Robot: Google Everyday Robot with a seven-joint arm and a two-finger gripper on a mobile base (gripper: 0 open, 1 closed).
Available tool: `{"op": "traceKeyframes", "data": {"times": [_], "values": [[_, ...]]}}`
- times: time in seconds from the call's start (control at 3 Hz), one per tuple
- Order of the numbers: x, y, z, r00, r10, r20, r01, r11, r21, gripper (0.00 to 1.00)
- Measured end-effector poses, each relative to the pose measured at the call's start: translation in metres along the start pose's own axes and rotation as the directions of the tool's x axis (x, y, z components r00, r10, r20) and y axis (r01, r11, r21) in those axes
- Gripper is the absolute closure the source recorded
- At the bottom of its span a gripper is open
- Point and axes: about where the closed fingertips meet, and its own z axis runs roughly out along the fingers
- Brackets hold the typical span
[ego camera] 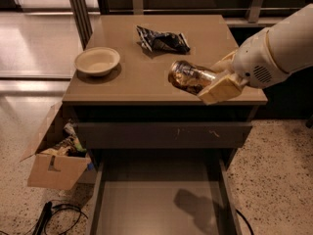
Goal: Place orange can into middle drawer
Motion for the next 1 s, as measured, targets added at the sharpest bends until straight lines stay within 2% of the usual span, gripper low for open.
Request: {"op": "traceKeyframes", "data": {"times": [0.33,0.67,1.0], "values": [[0.019,0.042,0.024,1.000,0.028,0.015,-0.026,0.9968,-0.076,1.00],[0.062,0.093,0.051,0.996,0.094,-0.004,-0.093,0.9842,-0.150,1.00],[0.105,0.129,0.080,0.990,0.138,-0.027,-0.141,0.9692,-0.202,1.00]]}}
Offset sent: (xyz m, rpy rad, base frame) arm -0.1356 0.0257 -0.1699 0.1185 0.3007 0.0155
